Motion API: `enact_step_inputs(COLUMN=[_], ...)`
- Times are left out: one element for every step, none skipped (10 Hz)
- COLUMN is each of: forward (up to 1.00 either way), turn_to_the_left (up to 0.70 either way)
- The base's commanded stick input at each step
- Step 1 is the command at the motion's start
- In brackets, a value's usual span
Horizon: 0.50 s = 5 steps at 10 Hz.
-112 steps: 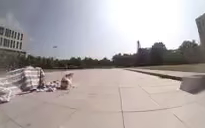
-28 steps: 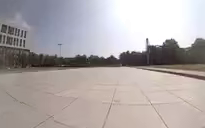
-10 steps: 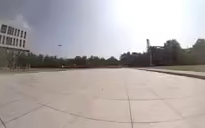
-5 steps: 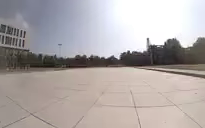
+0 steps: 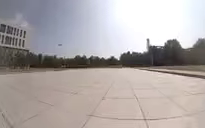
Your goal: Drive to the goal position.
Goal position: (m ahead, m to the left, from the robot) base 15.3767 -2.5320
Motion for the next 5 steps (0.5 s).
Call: enact_step_inputs(forward=[0.7, 0.7, 0.7, 0.7, 0.7], turn_to_the_left=[0.02, 0.02, 0.02, 0.02, 0.02])
